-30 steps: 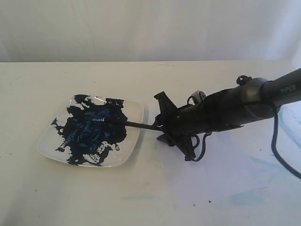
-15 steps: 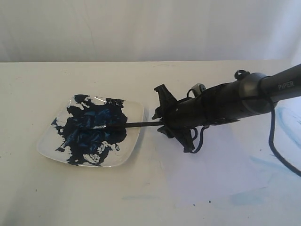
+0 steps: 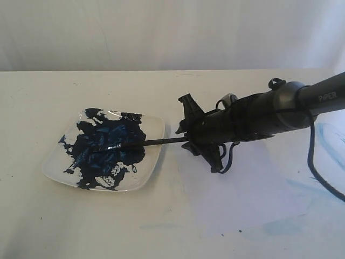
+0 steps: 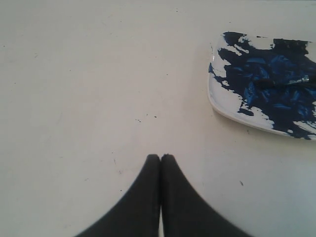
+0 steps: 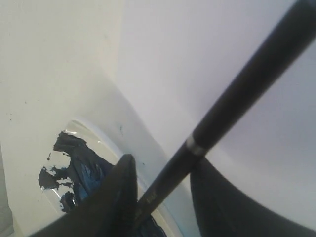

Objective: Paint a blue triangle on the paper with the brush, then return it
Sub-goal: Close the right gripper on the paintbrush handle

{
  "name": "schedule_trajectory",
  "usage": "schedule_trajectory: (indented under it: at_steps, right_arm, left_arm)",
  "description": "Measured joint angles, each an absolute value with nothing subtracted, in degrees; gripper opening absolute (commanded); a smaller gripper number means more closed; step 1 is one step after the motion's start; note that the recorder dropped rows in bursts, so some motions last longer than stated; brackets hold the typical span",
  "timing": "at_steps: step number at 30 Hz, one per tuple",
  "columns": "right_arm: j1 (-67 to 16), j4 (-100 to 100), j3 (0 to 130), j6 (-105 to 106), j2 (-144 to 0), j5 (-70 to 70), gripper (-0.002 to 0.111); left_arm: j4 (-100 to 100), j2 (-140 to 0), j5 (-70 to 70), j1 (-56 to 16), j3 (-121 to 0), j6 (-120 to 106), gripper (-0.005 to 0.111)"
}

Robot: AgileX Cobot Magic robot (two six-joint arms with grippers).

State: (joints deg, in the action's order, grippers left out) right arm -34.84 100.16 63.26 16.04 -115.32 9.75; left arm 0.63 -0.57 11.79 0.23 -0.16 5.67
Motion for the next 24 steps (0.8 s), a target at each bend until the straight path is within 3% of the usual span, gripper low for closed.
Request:
schedule_trajectory:
  at_steps: [24]
  right_arm:
    - [-34.84,100.16,66.94,14.5,-119.57,11.53,0.035]
  left_arm:
    - [0.63,-0.57,11.79,0.23,-0.16,5.67,0.0]
